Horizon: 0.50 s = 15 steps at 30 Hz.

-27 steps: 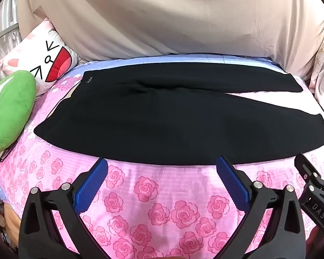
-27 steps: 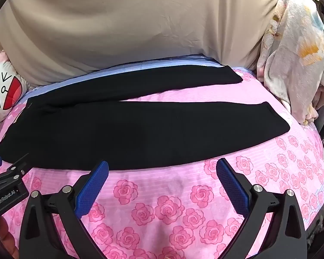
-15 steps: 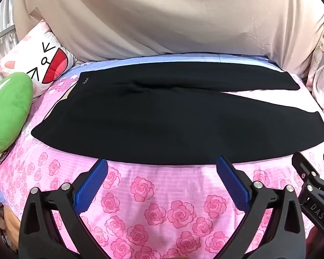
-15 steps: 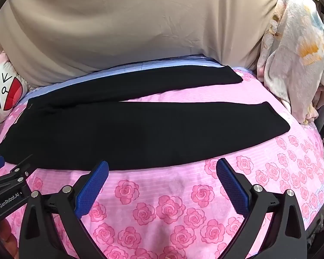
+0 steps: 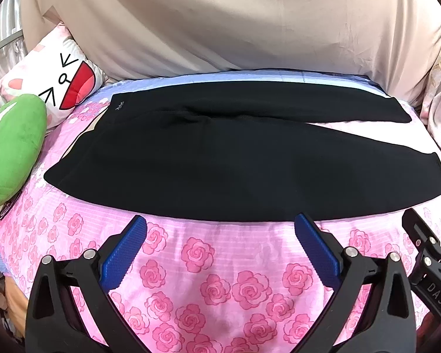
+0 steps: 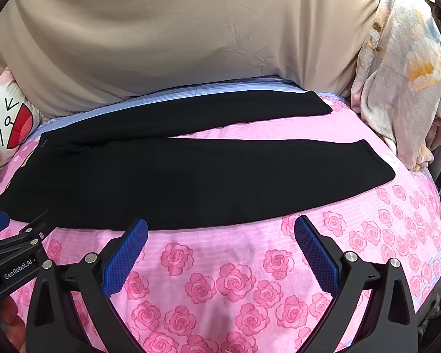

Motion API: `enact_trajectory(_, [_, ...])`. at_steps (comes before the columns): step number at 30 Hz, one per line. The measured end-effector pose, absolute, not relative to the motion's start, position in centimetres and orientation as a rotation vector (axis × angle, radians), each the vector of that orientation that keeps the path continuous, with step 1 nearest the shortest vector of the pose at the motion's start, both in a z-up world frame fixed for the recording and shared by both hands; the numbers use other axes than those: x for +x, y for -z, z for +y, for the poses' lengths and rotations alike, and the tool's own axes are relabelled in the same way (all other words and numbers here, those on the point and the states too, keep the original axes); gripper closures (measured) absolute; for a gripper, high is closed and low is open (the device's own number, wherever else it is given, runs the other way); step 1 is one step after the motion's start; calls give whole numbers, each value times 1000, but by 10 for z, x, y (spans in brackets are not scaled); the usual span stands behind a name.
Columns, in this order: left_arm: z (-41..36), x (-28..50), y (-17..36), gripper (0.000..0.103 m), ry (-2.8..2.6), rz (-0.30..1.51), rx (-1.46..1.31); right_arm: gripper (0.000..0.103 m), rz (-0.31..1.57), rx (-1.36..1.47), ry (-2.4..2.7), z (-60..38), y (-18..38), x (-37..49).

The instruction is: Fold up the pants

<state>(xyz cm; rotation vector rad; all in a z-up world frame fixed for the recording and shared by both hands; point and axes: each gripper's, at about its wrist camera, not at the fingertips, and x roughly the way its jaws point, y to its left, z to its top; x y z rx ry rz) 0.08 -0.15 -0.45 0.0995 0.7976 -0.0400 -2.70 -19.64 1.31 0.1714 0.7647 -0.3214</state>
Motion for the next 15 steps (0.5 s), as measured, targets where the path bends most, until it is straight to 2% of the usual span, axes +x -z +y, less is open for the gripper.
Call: enact_trajectory(15, [2,2,7,5,40,796,102,5,770,171,319,-196,-10,-24])
